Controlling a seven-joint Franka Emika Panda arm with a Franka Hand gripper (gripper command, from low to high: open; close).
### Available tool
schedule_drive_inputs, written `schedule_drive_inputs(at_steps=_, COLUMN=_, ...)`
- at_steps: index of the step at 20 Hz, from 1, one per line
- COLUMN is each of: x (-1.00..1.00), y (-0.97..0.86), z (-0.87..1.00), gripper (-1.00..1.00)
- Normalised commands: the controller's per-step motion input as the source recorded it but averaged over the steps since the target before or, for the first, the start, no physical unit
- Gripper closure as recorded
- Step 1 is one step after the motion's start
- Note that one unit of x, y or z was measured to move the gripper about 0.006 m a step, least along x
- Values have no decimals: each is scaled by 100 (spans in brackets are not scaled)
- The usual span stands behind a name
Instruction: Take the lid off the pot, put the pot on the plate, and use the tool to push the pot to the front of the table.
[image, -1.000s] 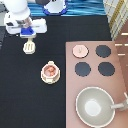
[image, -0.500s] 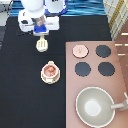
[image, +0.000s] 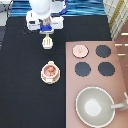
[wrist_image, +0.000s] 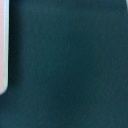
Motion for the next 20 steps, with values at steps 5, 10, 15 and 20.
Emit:
schedule_drive_inputs(at_steps=5, x=-8, y=18, z=-61, gripper=100)
schedule_drive_inputs(at_steps=10, x=26, y=8, z=-56, gripper=100)
schedule_drive_inputs(at_steps=15, x=47, y=1, z=-41, gripper=100)
schedule_drive_inputs(at_steps=20, x=57, y=0, z=-17, gripper=100)
